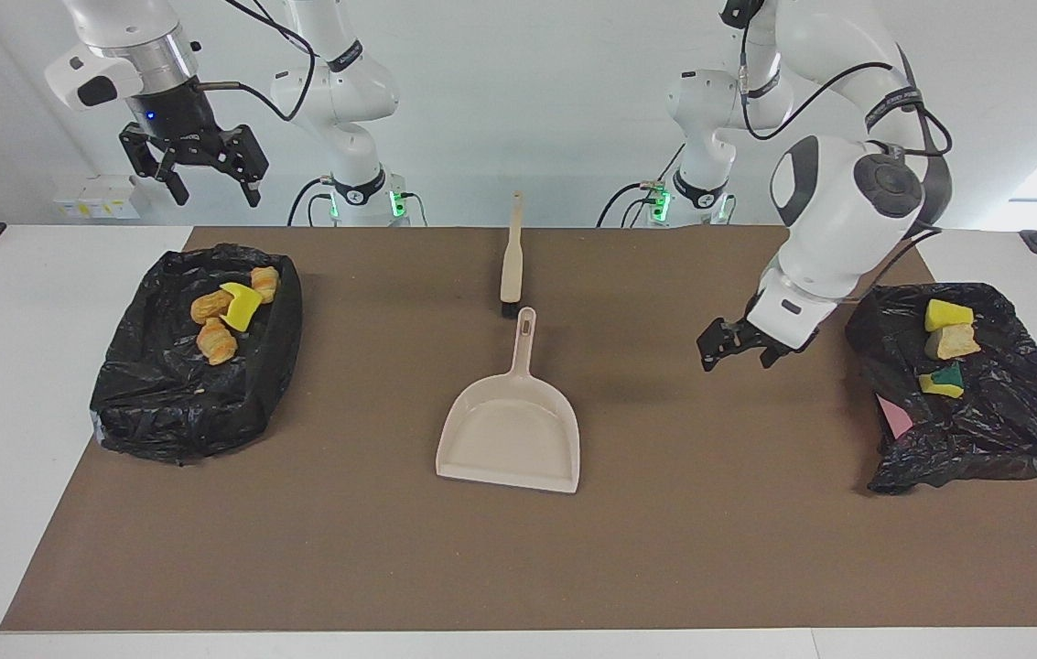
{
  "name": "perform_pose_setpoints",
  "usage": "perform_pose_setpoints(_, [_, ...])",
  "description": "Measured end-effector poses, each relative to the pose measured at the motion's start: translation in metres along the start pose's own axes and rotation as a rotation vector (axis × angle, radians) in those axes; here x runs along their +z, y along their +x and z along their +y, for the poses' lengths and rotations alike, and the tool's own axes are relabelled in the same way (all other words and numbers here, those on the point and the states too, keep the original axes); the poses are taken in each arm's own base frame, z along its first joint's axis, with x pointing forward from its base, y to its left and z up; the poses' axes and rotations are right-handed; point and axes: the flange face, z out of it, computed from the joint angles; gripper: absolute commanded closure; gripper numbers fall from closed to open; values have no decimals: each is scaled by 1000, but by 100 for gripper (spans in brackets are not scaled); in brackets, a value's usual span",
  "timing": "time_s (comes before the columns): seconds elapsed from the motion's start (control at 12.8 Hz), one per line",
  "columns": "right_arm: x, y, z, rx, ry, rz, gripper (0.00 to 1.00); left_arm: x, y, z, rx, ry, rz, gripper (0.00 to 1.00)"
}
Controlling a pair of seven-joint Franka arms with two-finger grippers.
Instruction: Sweep and dump trash in bin
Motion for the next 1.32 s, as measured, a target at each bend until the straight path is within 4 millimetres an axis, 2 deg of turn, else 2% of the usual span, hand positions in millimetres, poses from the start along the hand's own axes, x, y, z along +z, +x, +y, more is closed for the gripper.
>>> perform_pose_setpoints(0.23, [0,0,0,0,0,-1,0,-39,-11,-49,59,2,1,0])
perform_pose_setpoints(0.39, [0,0,0,0,0,-1,0,-57,-20,-71,56,10,-2,0])
perform_pose_setpoints(0.7, [0,0,0,0,0,-1,0,-76,-35,-76,65,53,-17,0])
perform_pose_setpoints(1.17, [0,0,0,0,0,-1,0,-124,-73,-77,124,129,-25,0])
perform_pose_setpoints(1.32, [0,0,0,0,0,-1,0,-132,-81,-77,124,130,-24,0])
